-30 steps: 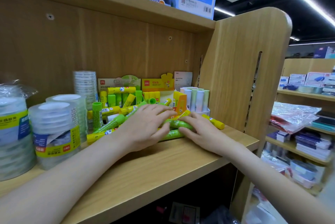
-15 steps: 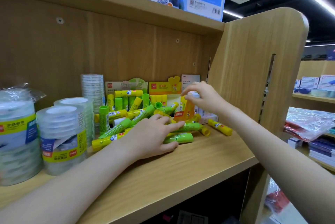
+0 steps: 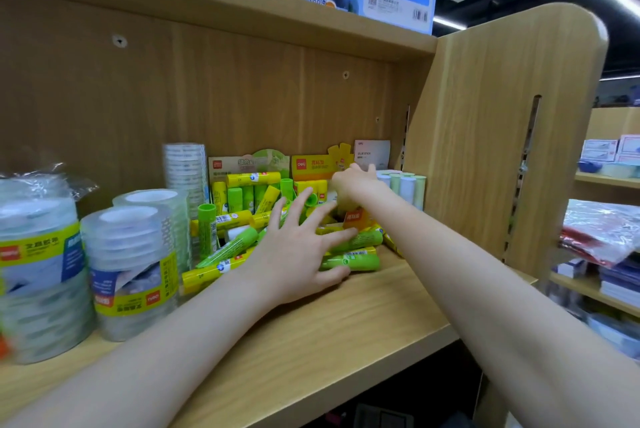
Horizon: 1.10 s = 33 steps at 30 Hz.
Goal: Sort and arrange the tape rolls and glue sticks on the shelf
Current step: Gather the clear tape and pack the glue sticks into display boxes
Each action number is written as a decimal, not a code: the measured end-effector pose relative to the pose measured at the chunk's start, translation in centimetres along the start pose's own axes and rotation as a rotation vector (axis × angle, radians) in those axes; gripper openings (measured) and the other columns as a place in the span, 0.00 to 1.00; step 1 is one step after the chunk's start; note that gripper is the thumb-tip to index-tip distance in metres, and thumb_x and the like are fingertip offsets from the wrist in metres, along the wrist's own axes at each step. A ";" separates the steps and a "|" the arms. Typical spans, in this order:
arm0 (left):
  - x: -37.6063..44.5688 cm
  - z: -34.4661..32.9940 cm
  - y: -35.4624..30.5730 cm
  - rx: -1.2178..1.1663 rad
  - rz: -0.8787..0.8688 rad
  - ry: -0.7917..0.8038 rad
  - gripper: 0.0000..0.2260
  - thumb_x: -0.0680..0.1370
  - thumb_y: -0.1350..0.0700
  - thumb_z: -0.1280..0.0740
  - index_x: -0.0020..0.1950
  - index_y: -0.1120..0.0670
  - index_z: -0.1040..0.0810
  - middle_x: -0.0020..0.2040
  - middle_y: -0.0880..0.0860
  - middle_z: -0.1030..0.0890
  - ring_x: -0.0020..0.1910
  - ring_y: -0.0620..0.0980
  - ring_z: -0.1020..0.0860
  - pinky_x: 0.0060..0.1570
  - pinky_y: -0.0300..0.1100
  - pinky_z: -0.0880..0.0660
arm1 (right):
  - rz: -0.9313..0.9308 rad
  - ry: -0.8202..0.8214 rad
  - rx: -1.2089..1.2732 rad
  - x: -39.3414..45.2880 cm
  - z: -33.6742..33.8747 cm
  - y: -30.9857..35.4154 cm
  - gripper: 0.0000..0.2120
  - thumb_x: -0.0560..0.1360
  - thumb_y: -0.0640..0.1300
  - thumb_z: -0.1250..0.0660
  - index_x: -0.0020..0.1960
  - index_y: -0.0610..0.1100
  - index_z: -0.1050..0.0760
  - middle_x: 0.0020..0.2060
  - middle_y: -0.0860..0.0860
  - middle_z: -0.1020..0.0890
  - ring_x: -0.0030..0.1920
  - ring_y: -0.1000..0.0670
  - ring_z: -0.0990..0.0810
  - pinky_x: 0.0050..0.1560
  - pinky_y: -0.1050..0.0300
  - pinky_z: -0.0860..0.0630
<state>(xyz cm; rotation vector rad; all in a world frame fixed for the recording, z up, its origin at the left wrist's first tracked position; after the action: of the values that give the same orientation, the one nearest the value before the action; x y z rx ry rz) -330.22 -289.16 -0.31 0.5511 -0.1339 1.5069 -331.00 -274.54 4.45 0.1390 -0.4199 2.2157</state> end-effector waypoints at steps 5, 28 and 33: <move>0.1 -0.4 0.2 -0.019 0.024 0.067 0.25 0.77 0.34 0.49 0.73 0.32 0.50 0.78 0.50 0.58 0.75 0.57 0.64 0.71 0.59 0.61 | 0.019 -0.251 0.431 -1.6 2.4 -2.4 0.12 0.71 0.45 0.30 0.52 0.42 0.24 0.53 0.44 0.22 0.60 0.42 0.29 0.58 0.49 0.32; -0.2 -0.1 -2.2 -0.067 -0.171 0.097 0.23 0.81 0.44 0.49 0.75 0.37 0.51 0.77 0.45 0.48 0.73 0.47 0.41 0.69 0.46 0.43 | 0.191 -0.313 0.896 -12.6 -0.7 -6.2 0.06 0.72 0.44 0.29 0.49 0.50 0.20 0.45 0.58 0.23 0.48 0.56 0.25 0.52 0.59 0.28; -0.1 -0.4 -1.6 -0.104 -0.123 0.102 0.23 0.80 0.42 0.46 0.74 0.36 0.48 0.76 0.42 0.46 0.74 0.47 0.46 0.71 0.54 0.48 | 0.253 -0.177 0.553 -9.6 -1.7 -5.9 0.14 0.76 0.37 0.36 0.61 0.45 0.23 0.58 0.50 0.21 0.59 0.53 0.26 0.58 0.62 0.33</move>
<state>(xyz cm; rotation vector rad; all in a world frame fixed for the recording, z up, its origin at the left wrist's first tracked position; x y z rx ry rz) -328.80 -289.00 -1.10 0.3914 -0.0967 1.3968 -320.29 -277.64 1.96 0.6080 0.1005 2.5298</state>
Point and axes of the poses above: each hand's wrist, its own x-axis towards the middle knuckle, its own z-axis out of the back of the hand, y = z × x, the point moved 9 cm from there along x, towards the middle knuckle
